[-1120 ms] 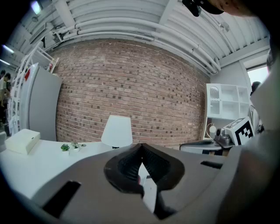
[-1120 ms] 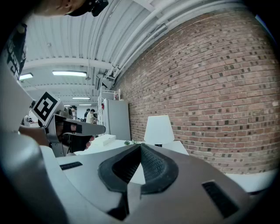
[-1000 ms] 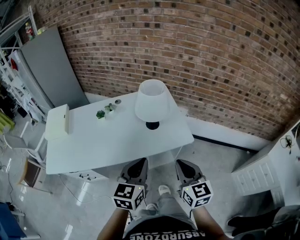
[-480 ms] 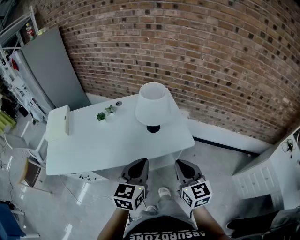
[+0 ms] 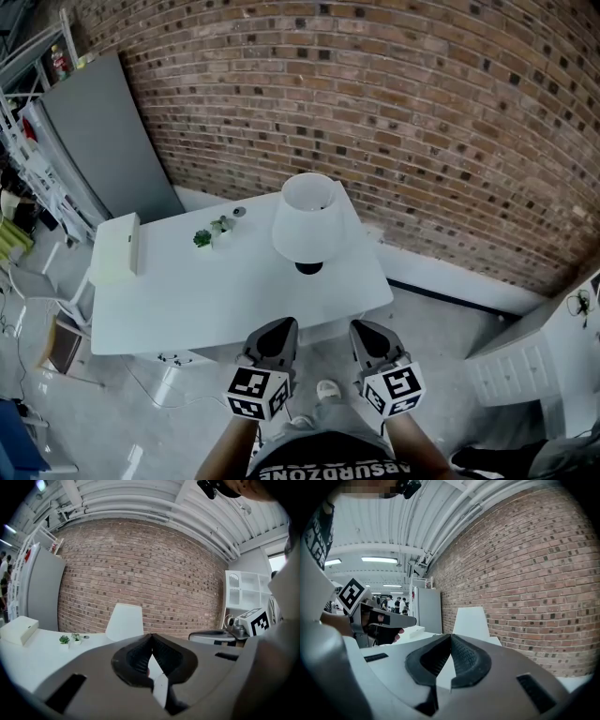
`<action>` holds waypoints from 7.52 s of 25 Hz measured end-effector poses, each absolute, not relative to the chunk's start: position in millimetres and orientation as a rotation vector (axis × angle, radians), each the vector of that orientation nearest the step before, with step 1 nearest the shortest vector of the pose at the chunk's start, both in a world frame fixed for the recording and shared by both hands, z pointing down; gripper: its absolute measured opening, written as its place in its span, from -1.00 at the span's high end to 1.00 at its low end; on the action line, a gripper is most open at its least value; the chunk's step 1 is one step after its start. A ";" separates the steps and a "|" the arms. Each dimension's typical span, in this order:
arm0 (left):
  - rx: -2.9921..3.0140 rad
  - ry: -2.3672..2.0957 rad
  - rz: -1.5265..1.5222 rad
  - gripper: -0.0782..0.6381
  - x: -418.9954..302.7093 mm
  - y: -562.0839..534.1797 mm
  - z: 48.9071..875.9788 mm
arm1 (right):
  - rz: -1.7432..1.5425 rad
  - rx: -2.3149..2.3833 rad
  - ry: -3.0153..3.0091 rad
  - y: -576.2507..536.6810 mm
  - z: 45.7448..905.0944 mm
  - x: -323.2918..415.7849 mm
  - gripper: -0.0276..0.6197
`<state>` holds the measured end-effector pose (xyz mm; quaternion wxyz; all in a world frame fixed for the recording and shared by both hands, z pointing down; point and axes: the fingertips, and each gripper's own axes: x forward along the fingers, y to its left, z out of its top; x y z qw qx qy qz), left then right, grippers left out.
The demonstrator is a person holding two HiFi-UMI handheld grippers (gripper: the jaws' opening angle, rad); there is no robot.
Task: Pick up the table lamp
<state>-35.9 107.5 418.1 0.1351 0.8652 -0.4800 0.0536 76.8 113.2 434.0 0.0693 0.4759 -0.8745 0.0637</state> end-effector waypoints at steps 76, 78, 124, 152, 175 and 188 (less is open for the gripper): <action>2.054 -1.288 0.124 0.15 -66.7 -97.0 519.1 | 0.989 0.954 -2.744 -114.0 513.3 100.1 0.08; 2.047 -1.250 0.115 0.15 -68.0 -101.2 523.1 | 1.021 0.956 -2.740 -120.1 516.5 98.3 0.07; 1.781 -0.460 -0.314 0.15 -79.3 -147.7 555.9 | 1.822 0.689 -2.737 -167.3 547.1 83.9 -0.01; 1.765 -0.286 -0.585 0.31 -88.9 -193.6 537.8 | 1.941 0.689 -2.851 -194.6 540.5 70.2 0.32; 1.837 -0.313 -0.536 0.37 -94.7 -203.1 533.0 | 1.841 0.653 -2.847 -203.2 537.4 65.1 0.46; 1.855 -0.312 -0.548 0.40 -96.5 -208.1 527.5 | 1.796 0.635 -2.881 -208.8 529.4 62.2 0.51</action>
